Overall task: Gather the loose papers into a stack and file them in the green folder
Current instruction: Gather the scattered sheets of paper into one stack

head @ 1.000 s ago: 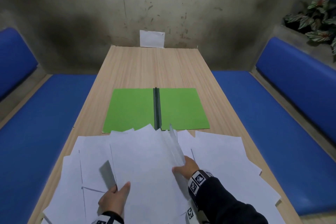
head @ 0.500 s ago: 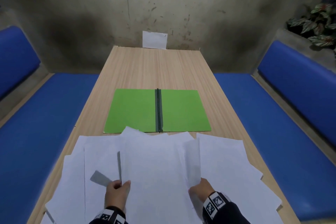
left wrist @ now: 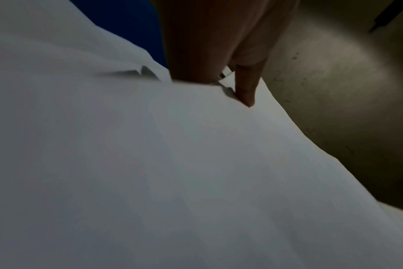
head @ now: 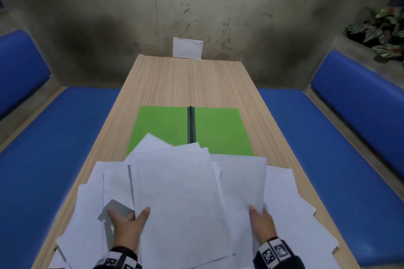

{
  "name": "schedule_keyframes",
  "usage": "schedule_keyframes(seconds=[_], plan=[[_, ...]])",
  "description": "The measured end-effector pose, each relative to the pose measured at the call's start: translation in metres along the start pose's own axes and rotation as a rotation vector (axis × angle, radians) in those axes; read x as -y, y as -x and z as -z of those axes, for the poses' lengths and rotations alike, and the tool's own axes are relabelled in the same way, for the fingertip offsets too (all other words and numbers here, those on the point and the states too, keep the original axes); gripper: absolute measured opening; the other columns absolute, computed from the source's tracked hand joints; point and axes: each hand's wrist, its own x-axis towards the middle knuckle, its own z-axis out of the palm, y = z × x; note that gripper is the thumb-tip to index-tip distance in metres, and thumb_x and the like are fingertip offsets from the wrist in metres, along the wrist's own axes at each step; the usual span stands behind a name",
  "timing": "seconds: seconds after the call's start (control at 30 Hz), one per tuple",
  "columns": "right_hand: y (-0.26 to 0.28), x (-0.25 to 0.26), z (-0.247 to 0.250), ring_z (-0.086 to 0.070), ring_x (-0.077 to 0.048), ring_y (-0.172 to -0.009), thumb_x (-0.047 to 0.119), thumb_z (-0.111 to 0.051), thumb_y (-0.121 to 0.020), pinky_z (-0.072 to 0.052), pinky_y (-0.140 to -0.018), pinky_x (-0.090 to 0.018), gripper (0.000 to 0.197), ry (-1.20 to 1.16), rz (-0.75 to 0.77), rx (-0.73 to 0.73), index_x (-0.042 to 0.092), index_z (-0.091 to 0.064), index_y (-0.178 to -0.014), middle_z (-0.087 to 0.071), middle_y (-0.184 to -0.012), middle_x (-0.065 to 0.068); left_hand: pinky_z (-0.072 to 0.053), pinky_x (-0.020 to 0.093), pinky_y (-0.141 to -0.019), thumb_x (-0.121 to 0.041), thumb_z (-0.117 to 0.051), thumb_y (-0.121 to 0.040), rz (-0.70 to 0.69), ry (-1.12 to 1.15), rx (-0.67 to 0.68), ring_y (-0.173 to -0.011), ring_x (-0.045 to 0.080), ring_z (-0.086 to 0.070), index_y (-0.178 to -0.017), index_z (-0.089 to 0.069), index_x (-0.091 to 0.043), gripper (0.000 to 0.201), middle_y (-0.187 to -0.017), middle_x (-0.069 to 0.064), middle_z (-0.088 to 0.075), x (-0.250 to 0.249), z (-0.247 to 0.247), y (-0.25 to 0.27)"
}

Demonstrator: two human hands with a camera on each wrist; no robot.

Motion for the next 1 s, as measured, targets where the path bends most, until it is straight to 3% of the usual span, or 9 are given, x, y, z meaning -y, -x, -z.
schedule_keyframes(seconds=[0.13,0.3,0.43,0.53,0.63,0.73,0.83,0.9,1.0], plan=[[-0.005,0.025,0.039,-0.053,-0.034,-0.115,0.01,-0.045,-0.094,-0.038,-0.1,-0.04,0.034,-0.067,0.165,-0.188,-0.004,-0.052,-0.124,-0.058,-0.123,-0.018,-0.042,0.045,-0.099,-0.014,-0.061,-0.087,-0.082,-0.132,0.065,-0.112,0.038,-0.057,-0.112,-0.054,0.006,0.032,-0.111,0.021,-0.062,-0.007,0.022,-0.008],[-0.008,0.06,0.076,-0.056,-0.029,-0.104,0.022,-0.05,-0.093,-0.037,-0.103,-0.044,0.015,-0.237,0.276,-0.303,0.016,-0.063,-0.099,-0.06,-0.111,-0.008,-0.042,0.035,-0.084,-0.022,-0.052,-0.093,-0.236,-0.237,0.088,-0.094,0.031,-0.058,-0.095,-0.059,0.0,0.023,-0.091,0.013,-0.063,-0.017,0.025,0.002],[-0.01,0.061,0.052,-0.056,-0.025,-0.098,0.012,-0.056,-0.09,-0.043,-0.095,-0.037,0.034,-0.245,0.237,-0.086,-0.003,-0.054,-0.12,-0.06,-0.114,-0.017,-0.04,0.032,-0.087,-0.023,-0.051,-0.093,-0.264,-0.239,0.084,-0.095,0.025,-0.055,-0.102,-0.056,-0.01,0.016,-0.097,0.007,-0.06,-0.015,0.02,0.006],[-0.009,0.045,0.006,-0.057,-0.023,-0.096,0.006,-0.059,-0.087,-0.044,-0.093,-0.034,0.033,-0.097,0.169,0.045,-0.007,-0.057,-0.117,-0.062,-0.118,-0.024,-0.037,0.031,-0.084,-0.024,-0.048,-0.094,-0.198,-0.3,0.108,-0.099,0.029,-0.056,-0.098,-0.056,-0.008,0.018,-0.094,0.01,-0.062,-0.012,0.018,0.006],[-0.011,0.026,-0.037,-0.063,-0.026,-0.097,0.015,-0.061,-0.084,-0.048,-0.087,-0.032,0.034,0.089,0.086,0.123,-0.001,-0.062,-0.114,-0.066,-0.111,-0.02,-0.034,0.033,-0.093,-0.02,-0.042,-0.097,-0.136,-0.354,0.11,-0.11,0.029,-0.051,-0.111,-0.054,-0.002,0.026,-0.124,0.02,-0.057,-0.008,0.017,0.007],[-0.008,0.018,-0.061,-0.064,-0.025,-0.082,0.024,-0.06,-0.079,-0.051,-0.068,-0.025,0.023,0.281,0.088,0.194,0.01,-0.066,-0.097,-0.068,-0.092,-0.01,-0.024,0.034,-0.11,-0.019,-0.037,-0.098,-0.123,-0.398,0.157,-0.135,0.029,-0.035,-0.138,-0.037,-0.002,0.043,-0.147,0.014,-0.039,-0.006,0.014,0.012],[-0.01,0.016,-0.07,-0.06,-0.017,-0.077,0.028,-0.06,-0.075,-0.042,-0.052,-0.018,0.026,0.433,0.136,0.257,0.011,-0.065,-0.095,-0.069,-0.094,-0.004,-0.023,0.036,-0.112,-0.031,-0.047,-0.094,-0.134,-0.348,0.242,-0.137,0.026,-0.033,-0.143,-0.029,-0.01,0.057,-0.149,0.008,-0.036,-0.004,0.012,0.019],[-0.01,0.016,-0.073,-0.058,-0.017,-0.082,0.028,-0.061,-0.075,-0.044,-0.058,-0.017,0.023,0.488,0.153,0.306,0.014,-0.062,-0.093,-0.065,-0.093,-0.001,-0.027,0.038,-0.113,-0.036,-0.063,-0.083,-0.164,-0.379,0.279,-0.135,0.025,-0.036,-0.145,-0.026,-0.013,0.075,-0.147,0.005,-0.038,0.001,0.014,0.019],[-0.01,0.011,-0.074,-0.059,-0.018,-0.088,0.027,-0.064,-0.076,-0.048,-0.073,-0.024,0.022,0.466,0.151,0.358,0.018,-0.06,-0.096,-0.064,-0.097,-0.002,-0.03,0.037,-0.112,-0.017,-0.069,-0.08,-0.199,-0.514,0.339,-0.13,0.025,-0.041,-0.146,-0.019,-0.013,0.083,-0.147,0.008,-0.039,0.008,0.015,0.018]])
